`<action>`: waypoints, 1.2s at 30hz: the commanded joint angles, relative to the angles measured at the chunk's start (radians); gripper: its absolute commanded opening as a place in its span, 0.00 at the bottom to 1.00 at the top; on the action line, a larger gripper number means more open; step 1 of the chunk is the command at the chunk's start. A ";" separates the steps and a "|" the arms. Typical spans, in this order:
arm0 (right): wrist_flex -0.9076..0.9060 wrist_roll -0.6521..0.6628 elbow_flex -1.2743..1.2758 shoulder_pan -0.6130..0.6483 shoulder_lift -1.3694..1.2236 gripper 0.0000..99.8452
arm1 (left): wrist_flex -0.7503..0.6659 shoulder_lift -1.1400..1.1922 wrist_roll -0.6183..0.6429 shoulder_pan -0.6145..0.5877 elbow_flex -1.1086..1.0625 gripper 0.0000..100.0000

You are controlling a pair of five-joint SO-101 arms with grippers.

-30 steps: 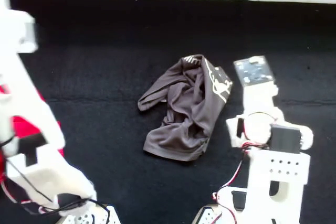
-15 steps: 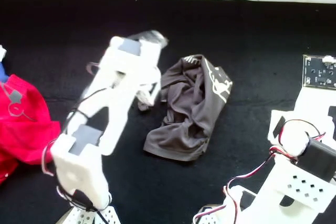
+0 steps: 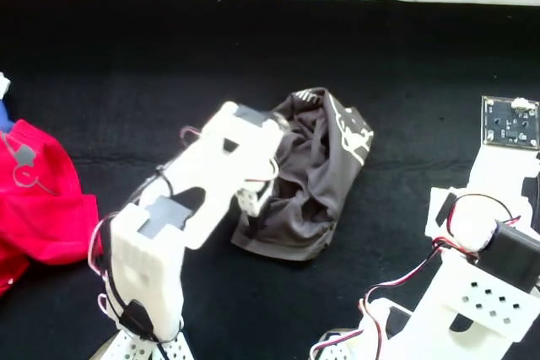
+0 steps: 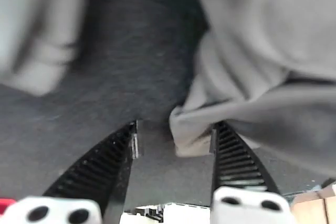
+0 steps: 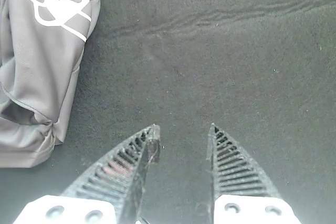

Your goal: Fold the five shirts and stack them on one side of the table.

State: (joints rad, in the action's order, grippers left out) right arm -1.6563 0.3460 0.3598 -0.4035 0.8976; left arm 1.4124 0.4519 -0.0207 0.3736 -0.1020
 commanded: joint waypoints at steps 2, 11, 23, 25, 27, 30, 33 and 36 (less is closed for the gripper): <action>0.084 0.000 -0.036 -0.007 0.005 0.16 | -0.041 0.038 0.002 0.047 -0.022 0.21; 0.191 0.000 0.099 0.024 0.004 0.16 | 0.163 0.050 0.005 -0.067 0.120 0.01; 0.464 -0.005 0.446 0.302 0.002 0.16 | 0.358 -0.139 0.000 -0.618 0.492 0.01; 0.493 -0.006 0.449 0.369 -0.004 0.16 | 0.358 -0.228 0.000 -0.661 0.495 0.01; 0.507 -0.008 0.441 0.437 -0.047 0.16 | 0.356 -0.317 0.000 -0.685 0.495 0.01; 0.513 -0.008 0.433 0.535 -0.166 0.16 | 0.356 -0.435 0.000 -0.691 0.498 0.01; 0.529 -0.008 0.418 0.605 -0.315 0.16 | 0.356 -0.515 0.000 -0.677 0.498 0.01; 0.530 -0.009 0.372 0.661 -0.455 0.16 | 0.354 -0.552 0.000 -0.670 0.499 0.01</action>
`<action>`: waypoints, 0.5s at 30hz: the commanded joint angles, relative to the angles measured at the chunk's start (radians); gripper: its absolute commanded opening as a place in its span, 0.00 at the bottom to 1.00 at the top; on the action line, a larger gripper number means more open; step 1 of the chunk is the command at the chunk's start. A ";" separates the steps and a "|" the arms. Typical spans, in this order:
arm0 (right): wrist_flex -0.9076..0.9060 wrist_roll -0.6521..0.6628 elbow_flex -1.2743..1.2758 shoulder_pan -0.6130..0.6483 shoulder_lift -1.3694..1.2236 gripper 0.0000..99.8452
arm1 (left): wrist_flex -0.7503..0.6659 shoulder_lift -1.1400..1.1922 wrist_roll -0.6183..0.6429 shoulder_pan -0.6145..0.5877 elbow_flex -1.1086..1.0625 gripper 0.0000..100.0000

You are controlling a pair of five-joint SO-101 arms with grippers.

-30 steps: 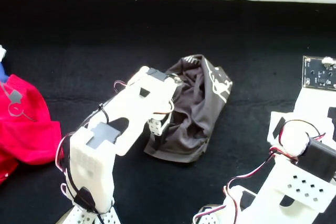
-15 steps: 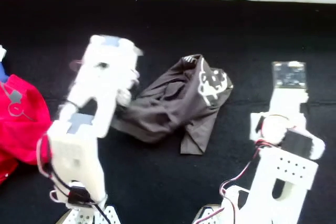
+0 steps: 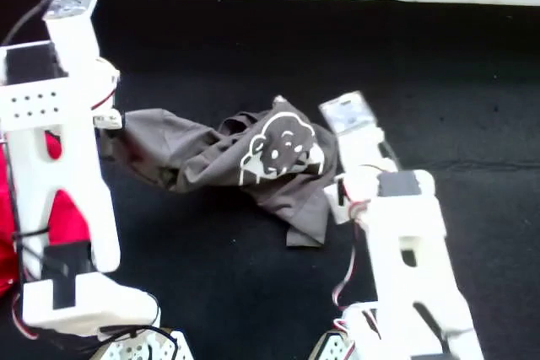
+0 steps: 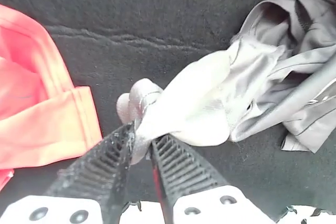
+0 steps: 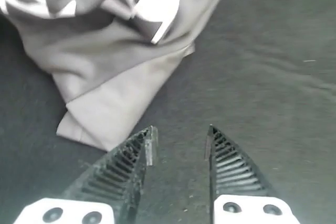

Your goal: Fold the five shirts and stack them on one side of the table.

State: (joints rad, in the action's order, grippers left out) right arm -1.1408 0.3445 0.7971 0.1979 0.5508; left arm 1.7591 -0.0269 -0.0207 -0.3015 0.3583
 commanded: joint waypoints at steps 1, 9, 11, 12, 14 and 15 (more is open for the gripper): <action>0.015 -0.012 -0.087 0.079 -0.153 0.16 | 0.008 -0.081 -0.002 0.005 0.039 0.01; 0.015 -0.143 -0.249 0.197 -0.489 0.16 | 0.008 -0.166 -0.002 0.005 0.035 0.01; 0.013 -0.146 -0.255 0.237 -0.556 0.16 | 0.008 -0.166 -0.002 0.007 0.030 0.01; 0.013 -0.146 -0.257 0.259 -0.581 0.16 | 0.008 -0.166 -0.002 0.007 0.028 0.01; 0.013 -0.146 -0.265 0.297 -0.611 0.16 | 0.008 -0.166 -0.002 0.005 0.028 0.01; 0.013 -0.146 -0.272 0.314 -0.618 0.16 | 0.008 -0.166 -0.002 0.005 0.028 0.01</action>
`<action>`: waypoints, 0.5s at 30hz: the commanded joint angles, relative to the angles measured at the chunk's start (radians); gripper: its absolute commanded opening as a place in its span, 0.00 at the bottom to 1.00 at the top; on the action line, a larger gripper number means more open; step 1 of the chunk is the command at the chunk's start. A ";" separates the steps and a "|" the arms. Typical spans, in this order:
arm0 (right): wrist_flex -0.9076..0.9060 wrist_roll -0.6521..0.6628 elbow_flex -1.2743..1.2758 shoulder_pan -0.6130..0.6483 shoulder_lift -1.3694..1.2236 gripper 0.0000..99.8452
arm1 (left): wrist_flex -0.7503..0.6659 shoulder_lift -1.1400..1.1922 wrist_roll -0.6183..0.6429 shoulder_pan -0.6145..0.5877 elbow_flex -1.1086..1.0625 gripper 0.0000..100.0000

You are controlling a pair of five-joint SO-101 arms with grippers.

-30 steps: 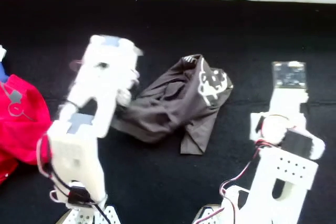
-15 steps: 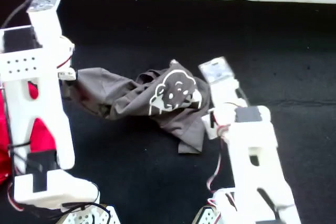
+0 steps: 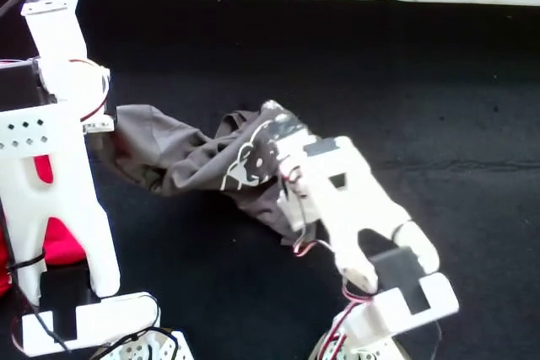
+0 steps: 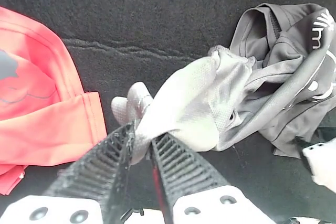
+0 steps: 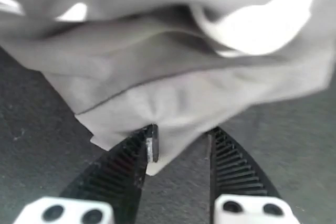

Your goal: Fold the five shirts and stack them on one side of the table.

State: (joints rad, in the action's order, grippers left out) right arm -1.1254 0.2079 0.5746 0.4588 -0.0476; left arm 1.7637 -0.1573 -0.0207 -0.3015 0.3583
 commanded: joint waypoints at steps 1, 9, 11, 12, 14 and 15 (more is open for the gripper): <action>-0.001 -0.009 -0.054 0.067 -0.021 0.16 | 0.003 -0.036 -0.002 0.005 0.028 0.01; 0.064 -0.009 -0.067 0.101 -0.027 0.10 | 0.003 -0.036 0.000 0.004 0.028 0.01; 0.065 -0.009 -0.067 0.099 -0.027 0.00 | 0.003 -0.036 0.000 0.004 0.028 0.01; 0.062 -0.009 -0.067 0.099 -0.027 0.02 | 0.003 -0.036 0.000 0.004 0.028 0.01; 0.061 -0.008 -0.070 0.085 -0.022 0.00 | 0.003 -0.036 0.000 0.004 0.027 0.01; 0.059 -0.008 -0.074 0.070 -0.019 0.01 | 0.003 -0.036 0.000 0.004 0.027 0.01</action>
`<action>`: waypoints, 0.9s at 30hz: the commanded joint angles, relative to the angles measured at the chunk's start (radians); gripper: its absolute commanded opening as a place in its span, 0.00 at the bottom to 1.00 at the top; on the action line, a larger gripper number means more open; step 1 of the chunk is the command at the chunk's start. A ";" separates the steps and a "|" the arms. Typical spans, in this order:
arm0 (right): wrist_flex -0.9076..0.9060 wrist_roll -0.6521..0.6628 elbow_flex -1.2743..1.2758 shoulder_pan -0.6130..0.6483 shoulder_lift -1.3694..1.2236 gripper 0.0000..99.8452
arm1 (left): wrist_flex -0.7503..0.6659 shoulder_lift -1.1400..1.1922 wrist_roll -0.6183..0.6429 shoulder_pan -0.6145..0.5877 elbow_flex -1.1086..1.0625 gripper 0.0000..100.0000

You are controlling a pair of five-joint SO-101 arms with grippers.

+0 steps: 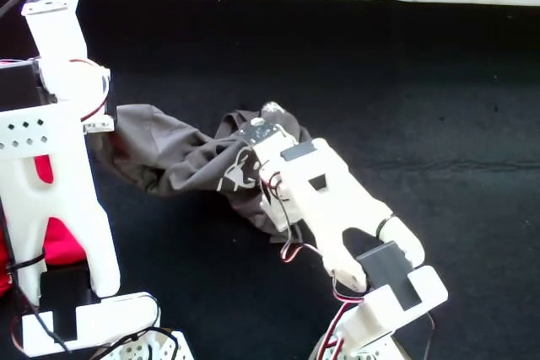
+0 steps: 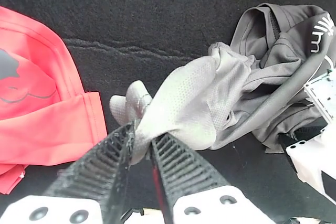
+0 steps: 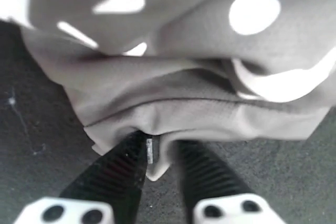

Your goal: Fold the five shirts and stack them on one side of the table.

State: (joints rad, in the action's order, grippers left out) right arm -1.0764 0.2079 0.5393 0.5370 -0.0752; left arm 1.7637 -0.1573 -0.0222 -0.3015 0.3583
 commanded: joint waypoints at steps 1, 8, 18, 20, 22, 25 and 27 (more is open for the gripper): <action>0.001 -0.008 -0.042 -0.035 0.010 0.01 | 0.003 -0.036 0.002 0.004 0.027 0.01; -0.220 -0.003 -0.386 -0.312 0.012 0.01 | 0.003 -0.036 0.002 0.004 0.027 0.01; -0.639 -0.002 -1.161 -0.437 0.010 0.01 | 0.006 -0.042 0.003 0.058 0.028 0.02; -0.679 -0.002 -1.287 -0.437 0.010 0.01 | 0.011 -0.038 0.006 0.056 0.018 0.06; -0.684 -0.002 -1.383 -0.438 0.010 0.01 | 0.008 -0.038 0.006 0.050 -0.048 0.12; -0.684 -0.002 -1.491 -0.447 0.010 0.01 | -0.008 -0.036 0.006 0.051 -0.216 0.20; -0.684 -0.002 -1.544 -0.453 0.010 0.01 | -0.046 -0.038 0.006 0.051 -0.311 0.20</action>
State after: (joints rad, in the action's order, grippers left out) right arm -1.7499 0.2079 -0.8984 0.1059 -0.0783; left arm 1.7545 -0.1619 -0.0222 -0.2555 0.1527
